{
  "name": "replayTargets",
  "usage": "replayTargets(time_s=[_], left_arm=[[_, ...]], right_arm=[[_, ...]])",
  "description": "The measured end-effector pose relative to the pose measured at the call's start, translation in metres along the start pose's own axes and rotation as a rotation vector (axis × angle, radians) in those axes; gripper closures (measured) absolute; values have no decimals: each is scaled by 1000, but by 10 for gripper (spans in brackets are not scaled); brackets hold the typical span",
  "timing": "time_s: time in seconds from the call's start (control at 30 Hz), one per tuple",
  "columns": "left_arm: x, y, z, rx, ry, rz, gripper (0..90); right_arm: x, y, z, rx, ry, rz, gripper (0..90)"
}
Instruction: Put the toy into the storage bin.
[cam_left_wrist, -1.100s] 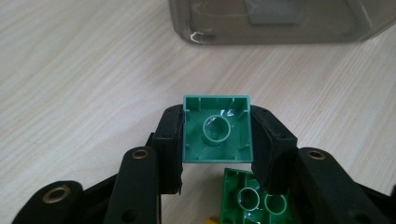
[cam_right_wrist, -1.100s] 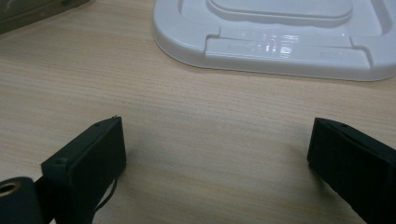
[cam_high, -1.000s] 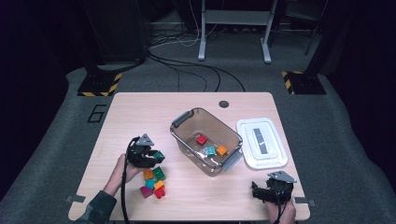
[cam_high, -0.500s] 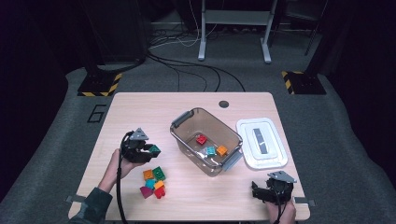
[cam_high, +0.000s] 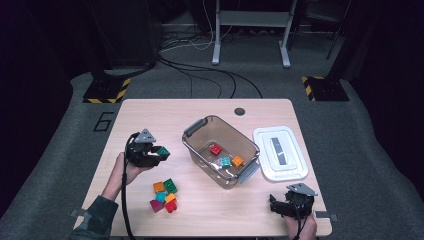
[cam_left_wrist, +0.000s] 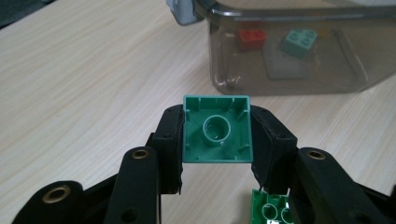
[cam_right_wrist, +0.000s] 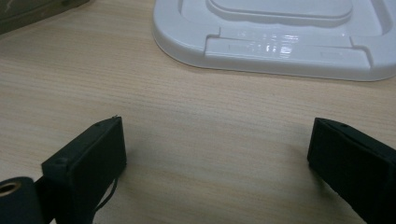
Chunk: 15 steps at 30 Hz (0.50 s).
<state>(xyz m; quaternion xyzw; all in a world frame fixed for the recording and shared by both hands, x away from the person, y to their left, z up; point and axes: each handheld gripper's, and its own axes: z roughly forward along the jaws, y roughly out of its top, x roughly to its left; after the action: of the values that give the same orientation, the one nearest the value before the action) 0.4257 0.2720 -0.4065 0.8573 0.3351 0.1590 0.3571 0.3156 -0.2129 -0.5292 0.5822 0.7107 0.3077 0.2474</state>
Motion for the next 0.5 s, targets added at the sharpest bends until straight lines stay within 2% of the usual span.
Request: replayTargets(time_s=[0.5], left_arm=[[4,33,-26,-48,42,43,586]], right_arm=[[0,0,0,0,0,0,35]])
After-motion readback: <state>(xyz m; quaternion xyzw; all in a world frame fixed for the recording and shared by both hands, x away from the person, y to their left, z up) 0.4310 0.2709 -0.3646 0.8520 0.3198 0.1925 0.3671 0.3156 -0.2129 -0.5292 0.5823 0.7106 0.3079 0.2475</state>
